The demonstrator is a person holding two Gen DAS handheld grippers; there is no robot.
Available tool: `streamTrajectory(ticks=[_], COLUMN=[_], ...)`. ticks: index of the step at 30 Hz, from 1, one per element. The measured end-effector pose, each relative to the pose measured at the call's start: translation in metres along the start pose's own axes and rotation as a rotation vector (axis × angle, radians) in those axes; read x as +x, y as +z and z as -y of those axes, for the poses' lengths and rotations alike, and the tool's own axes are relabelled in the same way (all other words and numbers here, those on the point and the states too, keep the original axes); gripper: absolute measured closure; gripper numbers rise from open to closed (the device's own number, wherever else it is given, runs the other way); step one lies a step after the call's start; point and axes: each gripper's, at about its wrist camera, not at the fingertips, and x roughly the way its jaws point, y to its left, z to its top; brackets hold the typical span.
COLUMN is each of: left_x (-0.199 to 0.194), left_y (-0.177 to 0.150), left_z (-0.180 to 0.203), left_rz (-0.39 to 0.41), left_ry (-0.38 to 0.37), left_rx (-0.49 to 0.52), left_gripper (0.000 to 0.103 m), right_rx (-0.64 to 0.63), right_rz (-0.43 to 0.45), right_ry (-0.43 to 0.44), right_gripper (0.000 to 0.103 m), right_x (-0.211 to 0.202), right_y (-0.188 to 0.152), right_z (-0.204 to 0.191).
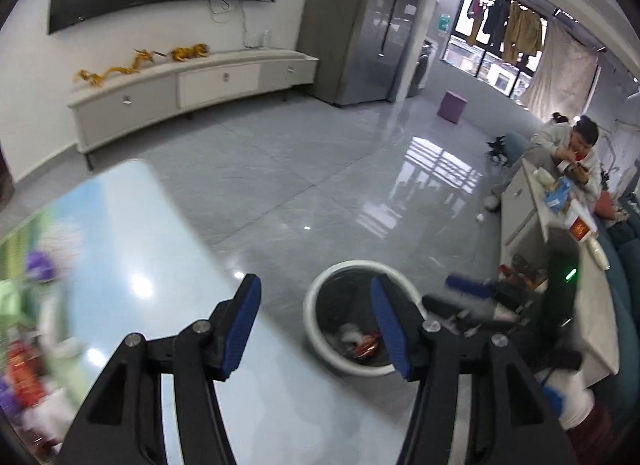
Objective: Collect trash
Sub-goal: 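Grasp the pink wrapper with the left tool while the right grasps the brown chip bag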
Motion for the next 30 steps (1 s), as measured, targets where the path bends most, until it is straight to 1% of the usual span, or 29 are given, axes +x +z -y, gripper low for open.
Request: streamTrajectory(ticks=[4, 7, 11, 14, 17, 18, 20, 23, 25, 28, 29, 30], left_x=[-0.049, -0.085, -0.13, -0.151, -0.154, -0.153, -0.147, -0.139, -0.133, -0.118, -0.114, -0.112], left_y=[-0.029, -0.055, -0.099, -0.133, -0.161, -0.168, -0.181, -0.186, -0.186, -0.184, -0.185, -0.186], left_z=[-0.038, -0.072, -0.121, -0.151, -0.174, -0.181, -0.187, -0.192, -0.193, -0.193, -0.193, -0.194], left_rz=[0.012, 0.028, 0.03, 0.013, -0.031, -0.044, -0.062, -0.064, -0.066, -0.095, -0.102, -0.107], left_ry=[0.076, 0.141, 0.232, 0.278, 0.305, 0.309, 0.294, 0.251, 0.226, 0.227, 0.227, 0.225], left_rx=[-0.02, -0.054, -0.135, -0.202, -0.265, -0.28, -0.311, -0.327, -0.326, -0.316, -0.316, -0.317], left_gripper=[0.048, 0.048, 0.048, 0.048, 0.049, 0.049, 0.05, 0.052, 0.058, 0.065, 0.069, 0.071], right_rx=[-0.08, -0.143, -0.232, -0.287, -0.341, -0.357, -0.4, -0.464, -0.508, -0.575, -0.59, -0.603], right_rz=[0.049, 0.064, 0.056, 0.028, -0.015, -0.03, -0.07, -0.121, -0.154, -0.191, -0.202, -0.212], right_ry=[0.081, 0.148, 0.22, 0.27, 0.325, 0.342, 0.388, 0.439, 0.473, 0.51, 0.518, 0.524], right_gripper=[0.047, 0.047, 0.047, 0.049, 0.051, 0.055, 0.056, 0.059, 0.061, 0.062, 0.062, 0.062], right_x=[-0.023, -0.033, -0.037, -0.032, -0.023, -0.02, -0.01, 0.003, 0.011, 0.021, 0.025, 0.029], right_y=[0.01, 0.015, 0.016, 0.01, 0.002, -0.001, -0.007, -0.019, -0.027, -0.037, -0.04, -0.042], right_z=[-0.053, -0.09, -0.14, -0.171, -0.205, -0.215, -0.24, -0.273, -0.296, -0.325, -0.333, -0.34])
